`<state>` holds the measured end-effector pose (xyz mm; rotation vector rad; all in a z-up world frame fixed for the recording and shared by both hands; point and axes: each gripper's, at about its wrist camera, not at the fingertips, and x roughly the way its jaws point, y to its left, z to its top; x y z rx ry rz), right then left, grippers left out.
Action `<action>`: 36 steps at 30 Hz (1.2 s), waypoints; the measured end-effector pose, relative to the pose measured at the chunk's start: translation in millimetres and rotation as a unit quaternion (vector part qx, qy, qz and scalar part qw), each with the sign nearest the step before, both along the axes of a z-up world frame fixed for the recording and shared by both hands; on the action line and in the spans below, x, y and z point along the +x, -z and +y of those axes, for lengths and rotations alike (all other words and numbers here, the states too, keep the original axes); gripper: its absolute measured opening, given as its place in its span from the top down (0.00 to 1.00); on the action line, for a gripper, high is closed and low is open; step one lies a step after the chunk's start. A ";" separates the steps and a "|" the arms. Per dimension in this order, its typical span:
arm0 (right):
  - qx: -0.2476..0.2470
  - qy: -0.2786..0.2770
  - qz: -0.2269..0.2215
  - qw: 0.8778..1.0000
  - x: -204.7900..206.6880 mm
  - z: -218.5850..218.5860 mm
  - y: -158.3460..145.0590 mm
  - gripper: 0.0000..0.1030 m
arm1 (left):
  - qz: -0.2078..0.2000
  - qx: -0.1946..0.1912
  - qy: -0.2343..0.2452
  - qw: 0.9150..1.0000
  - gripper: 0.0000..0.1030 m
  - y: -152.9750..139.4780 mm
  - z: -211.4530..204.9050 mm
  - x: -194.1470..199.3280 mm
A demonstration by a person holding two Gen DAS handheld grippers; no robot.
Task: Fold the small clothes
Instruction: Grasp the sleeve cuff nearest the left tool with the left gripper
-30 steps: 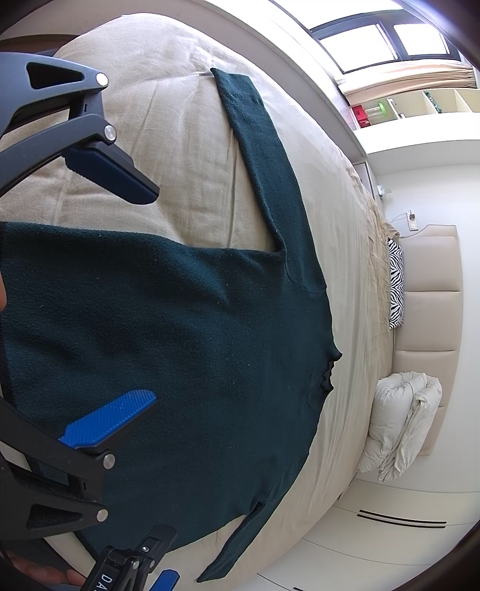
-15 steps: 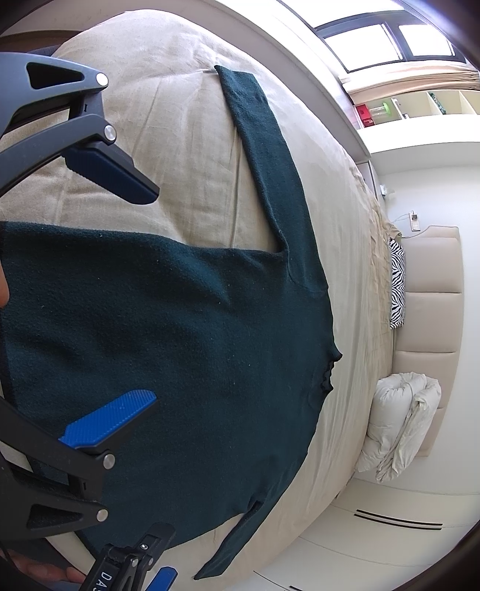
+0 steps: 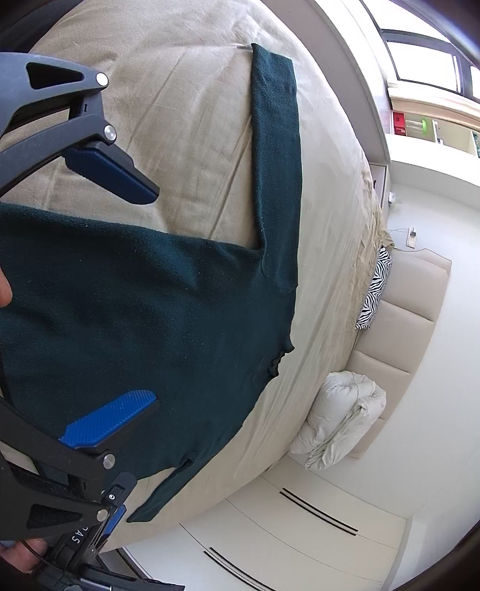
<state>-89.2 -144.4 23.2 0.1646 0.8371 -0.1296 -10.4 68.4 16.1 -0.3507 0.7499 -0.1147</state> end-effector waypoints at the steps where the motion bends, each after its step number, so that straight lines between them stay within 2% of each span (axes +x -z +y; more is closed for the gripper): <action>1: 0.015 -0.003 -0.019 1.000 0.7 0.4 -5.5 0.00 | -0.008 -0.009 -0.003 1.000 0.00 -1.8 9.2 1.0; 5: 0.025 -0.017 -0.078 0.996 1.7 10.3 -27.7 0.00 | 0.014 -0.017 0.002 1.000 0.00 -3.2 43.6 18.9; 7: 0.024 -0.033 -0.099 0.994 5.2 19.8 -38.9 0.00 | -0.008 -0.027 -0.012 1.000 0.00 -5.8 64.0 21.6; 10: 0.017 -0.041 -0.131 0.990 9.2 31.0 -52.9 0.00 | -0.067 0.011 -0.084 0.994 0.00 -10.0 91.7 16.1; 11: 0.019 -0.044 -0.137 0.989 10.7 35.2 -56.6 0.00 | -0.068 0.018 -0.098 0.993 0.00 -9.3 100.1 16.9; 13: 0.024 -0.047 -0.141 0.989 15.8 40.7 -60.8 0.00 | -0.024 0.023 -0.122 0.992 0.00 -1.4 120.0 26.5; 14: 0.027 -0.048 -0.141 0.988 17.9 43.4 -61.2 0.00 | 0.011 0.011 -0.137 0.990 0.00 5.8 133.7 33.0; 15: 0.031 -0.049 -0.139 0.989 21.6 46.2 -61.3 0.00 | 0.044 -0.023 -0.146 0.988 0.00 14.7 150.4 38.3; 16: 0.034 -0.051 -0.136 0.989 24.0 49.0 -61.0 0.00 | 0.056 -0.075 -0.152 0.984 0.00 24.4 169.3 41.4; 17: 0.036 -0.053 -0.132 0.989 26.9 51.8 -61.3 0.00 | 0.046 -0.121 -0.168 0.977 0.00 32.5 189.0 39.6; 19: 0.039 -0.058 -0.126 0.990 32.8 58.0 -60.8 0.00 | 0.027 -0.162 -0.225 0.960 0.00 45.3 222.5 36.6; 22: 0.054 -0.062 -0.121 0.989 38.5 62.2 -59.2 0.00 | 0.017 -0.271 -0.270 0.924 0.02 75.2 268.2 43.1; 24: 0.073 -0.061 -0.120 0.988 42.3 62.2 -58.9 0.00 | 0.012 -0.325 -0.289 0.900 0.09 94.5 287.8 51.6; 27: 0.092 -0.059 -0.111 0.988 50.5 61.8 -54.4 0.04 | 0.019 -0.381 -0.308 0.872 0.23 121.9 303.9 65.6; 29: 0.098 -0.061 -0.105 0.988 55.5 62.5 -51.1 0.07 | 0.011 -0.412 -0.329 0.850 0.25 135.6 309.5 67.8; 36: 0.122 -0.056 -0.091 0.987 65.7 55.7 -38.7 0.17 | -0.007 -0.447 -0.393 0.803 0.25 147.8 324.0 77.7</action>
